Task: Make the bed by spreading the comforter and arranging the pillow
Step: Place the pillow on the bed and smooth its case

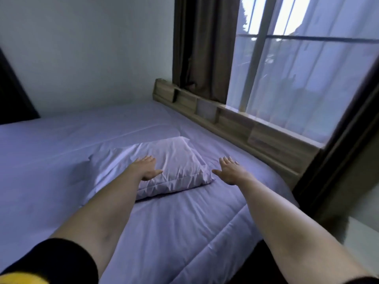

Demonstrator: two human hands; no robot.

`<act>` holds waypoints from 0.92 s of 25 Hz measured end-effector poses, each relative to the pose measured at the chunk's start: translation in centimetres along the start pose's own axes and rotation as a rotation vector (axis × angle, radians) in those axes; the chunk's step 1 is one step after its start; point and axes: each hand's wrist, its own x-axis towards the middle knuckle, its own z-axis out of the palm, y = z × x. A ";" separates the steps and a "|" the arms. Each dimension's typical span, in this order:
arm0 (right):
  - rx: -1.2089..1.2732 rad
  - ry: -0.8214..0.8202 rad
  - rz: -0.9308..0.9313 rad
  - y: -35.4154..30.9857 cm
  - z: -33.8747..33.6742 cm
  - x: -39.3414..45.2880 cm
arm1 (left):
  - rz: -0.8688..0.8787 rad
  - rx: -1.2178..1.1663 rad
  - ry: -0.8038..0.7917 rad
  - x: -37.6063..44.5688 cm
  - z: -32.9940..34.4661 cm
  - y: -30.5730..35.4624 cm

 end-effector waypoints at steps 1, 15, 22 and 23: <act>-0.008 -0.009 -0.036 -0.5 0.5 2.0 | -0.023 -0.005 -0.006 0.9 0.5 -1.0; -0.057 -0.083 -0.522 -6.0 14.7 24.8 | -0.295 -0.136 -0.073 14.0 14.5 -8.1; -0.044 0.033 -0.662 -6.4 20.0 32.0 | -0.296 -0.094 -0.022 19.6 20.1 -9.0; -0.055 0.060 -0.680 -6.4 20.5 32.5 | -0.301 -0.081 -0.004 19.8 20.7 -9.1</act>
